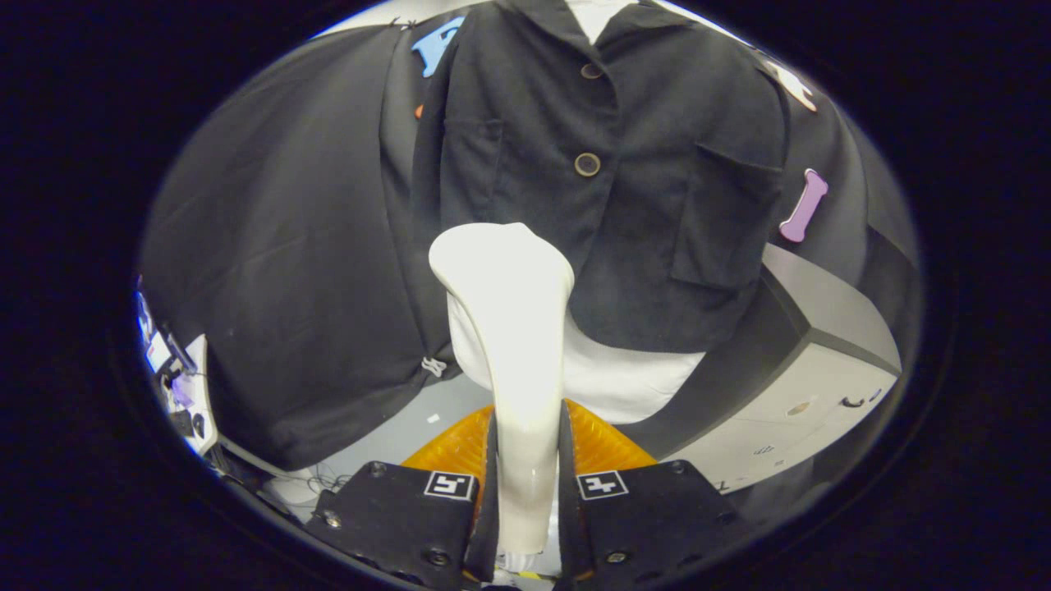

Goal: Iron the clothes twice with a garment steamer, once on the left side and once on the right side.

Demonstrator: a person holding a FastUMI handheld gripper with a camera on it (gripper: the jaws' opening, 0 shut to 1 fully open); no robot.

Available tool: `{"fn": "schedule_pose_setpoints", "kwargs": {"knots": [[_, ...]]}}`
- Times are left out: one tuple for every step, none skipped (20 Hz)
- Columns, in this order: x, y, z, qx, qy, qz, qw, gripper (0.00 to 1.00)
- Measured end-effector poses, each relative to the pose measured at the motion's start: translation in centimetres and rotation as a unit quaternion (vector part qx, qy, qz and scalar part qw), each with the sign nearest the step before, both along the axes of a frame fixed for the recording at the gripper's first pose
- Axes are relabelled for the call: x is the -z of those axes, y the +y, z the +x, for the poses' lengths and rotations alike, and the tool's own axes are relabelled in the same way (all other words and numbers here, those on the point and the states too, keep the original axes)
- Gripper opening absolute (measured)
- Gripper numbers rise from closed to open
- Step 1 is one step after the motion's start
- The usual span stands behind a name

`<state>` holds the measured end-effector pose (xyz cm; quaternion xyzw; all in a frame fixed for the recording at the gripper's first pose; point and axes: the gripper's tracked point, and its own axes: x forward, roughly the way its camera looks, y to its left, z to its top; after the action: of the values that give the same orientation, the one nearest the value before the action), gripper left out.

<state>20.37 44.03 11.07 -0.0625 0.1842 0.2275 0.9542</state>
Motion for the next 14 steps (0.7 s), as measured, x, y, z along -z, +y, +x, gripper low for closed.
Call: {"fn": "schedule_pose_setpoints", "kwargs": {"knots": [[-0.6, -0.9, -0.8, -0.004, -0.005, 0.009, 1.0, 0.32], [-1.1, -1.8, -1.6, -0.006, -0.012, 0.019, 1.0, 0.32], [-1.8, -2.9, -2.3, -0.006, -0.02, 0.032, 0.999, 0.32], [-2.5, -4.1, -3.3, -0.006, -0.028, 0.042, 0.999, 0.32], [-3.2, -5.6, -4.1, -0.004, -0.036, 0.052, 0.998, 0.32], [-3.8, -7.3, -5.0, -0.003, -0.045, 0.06, 0.997, 0.32], [-4.5, -9.1, -5.7, -0.001, -0.057, 0.071, 0.996, 0.32], [-5.4, -10.8, -6.6, 0.001, -0.068, 0.082, 0.994, 0.32], [-6.0, -12.8, -7.5, 0.006, -0.079, 0.089, 0.993, 0.32], [-6.8, -14.9, -8.8, 0.013, -0.09, 0.099, 0.991, 0.32], [-7.4, -17.2, -9.8, 0.019, -0.1, 0.111, 0.989, 0.32], [-7.8, -19.8, -11.0, 0.03, -0.109, 0.121, 0.986, 0.32], [-8.2, -22.6, -12.2, 0.039, -0.118, 0.13, 0.984, 0.32], [-8.4, -25.5, -13.1, 0.05, -0.129, 0.138, 0.981, 0.32]]}}
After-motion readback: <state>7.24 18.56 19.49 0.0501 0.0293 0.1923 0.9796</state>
